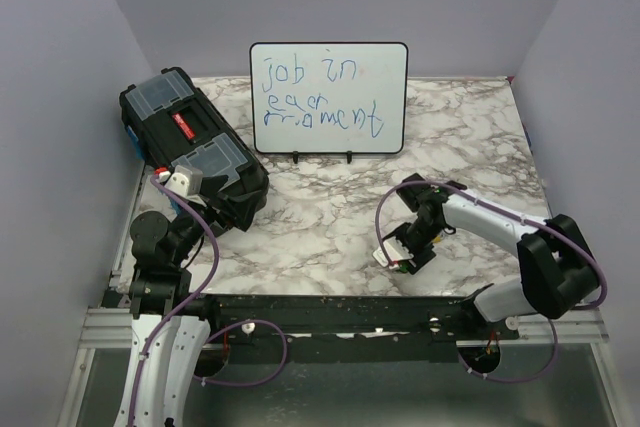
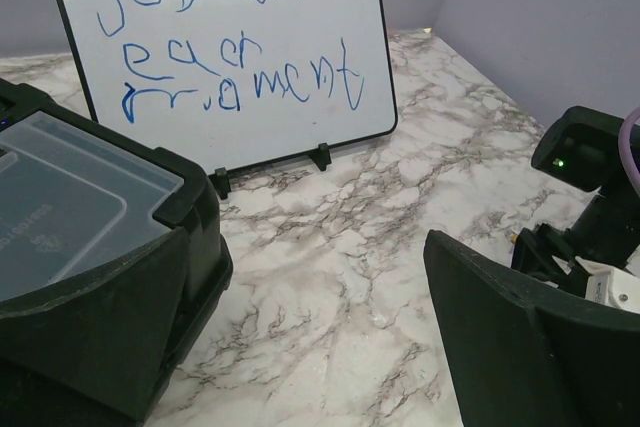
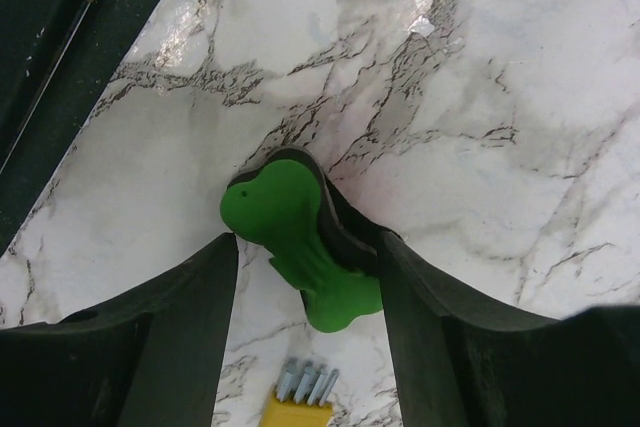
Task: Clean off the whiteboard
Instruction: Pick up the whiteboard eraser from the center of the board.
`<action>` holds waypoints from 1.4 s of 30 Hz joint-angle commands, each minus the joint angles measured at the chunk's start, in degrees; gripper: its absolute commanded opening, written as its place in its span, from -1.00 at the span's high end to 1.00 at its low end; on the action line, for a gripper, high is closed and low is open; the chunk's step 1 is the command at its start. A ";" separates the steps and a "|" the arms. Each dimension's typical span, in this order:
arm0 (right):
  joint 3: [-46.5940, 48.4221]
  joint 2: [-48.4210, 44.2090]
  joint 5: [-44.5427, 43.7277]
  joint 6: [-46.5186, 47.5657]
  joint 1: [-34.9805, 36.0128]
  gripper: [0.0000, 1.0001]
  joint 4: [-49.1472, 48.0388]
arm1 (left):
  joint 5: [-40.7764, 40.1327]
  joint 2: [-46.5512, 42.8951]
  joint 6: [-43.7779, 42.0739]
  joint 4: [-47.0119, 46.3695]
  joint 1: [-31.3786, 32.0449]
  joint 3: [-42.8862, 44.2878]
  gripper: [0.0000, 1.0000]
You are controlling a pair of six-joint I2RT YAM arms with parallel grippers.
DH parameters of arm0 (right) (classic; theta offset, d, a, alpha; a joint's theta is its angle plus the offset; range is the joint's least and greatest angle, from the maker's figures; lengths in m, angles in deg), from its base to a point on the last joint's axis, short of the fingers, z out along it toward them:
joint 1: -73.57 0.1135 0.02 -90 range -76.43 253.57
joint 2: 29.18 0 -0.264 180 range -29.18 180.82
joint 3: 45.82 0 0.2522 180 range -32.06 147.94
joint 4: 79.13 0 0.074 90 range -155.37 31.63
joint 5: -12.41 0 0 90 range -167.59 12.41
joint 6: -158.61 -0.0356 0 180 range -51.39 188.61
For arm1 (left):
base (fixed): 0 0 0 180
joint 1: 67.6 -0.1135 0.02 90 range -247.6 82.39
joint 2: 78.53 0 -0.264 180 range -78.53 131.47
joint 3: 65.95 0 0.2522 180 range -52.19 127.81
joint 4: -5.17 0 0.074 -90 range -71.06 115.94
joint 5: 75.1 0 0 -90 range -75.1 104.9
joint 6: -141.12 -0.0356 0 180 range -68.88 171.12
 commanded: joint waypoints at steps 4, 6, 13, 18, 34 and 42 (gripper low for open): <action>-1.62 1.73 -2.26 0.41 0.23 -0.16 -1.95 | 1.84 0.05 0.22 -1.42 0.12 -0.52 -0.98; -1.90 2.21 -2.41 -0.52 0.21 -0.07 -2.92 | 1.88 -0.02 0.22 -1.36 0.14 -0.48 -0.97; -2.60 3.22 -2.22 -5.92 0.21 0.29 -5.66 | 2.01 0.00 0.31 -1.40 0.16 -0.50 -0.97; -3.14 2.32 -0.95 -18.51 0.18 0.54 -10.90 | 1.98 0.01 0.31 -1.42 0.12 -0.52 -0.98; -4.64 -0.20 -15.60 -66.51 0.22 0.84 -33.24 | 2.28 0.55 0.66 -1.68 0.13 -0.52 -0.98; -3.95 2.95 -14.43 -68.00 0.21 0.33 -31.42 | 1.84 0.77 0.40 -1.15 0.12 -0.40 -0.97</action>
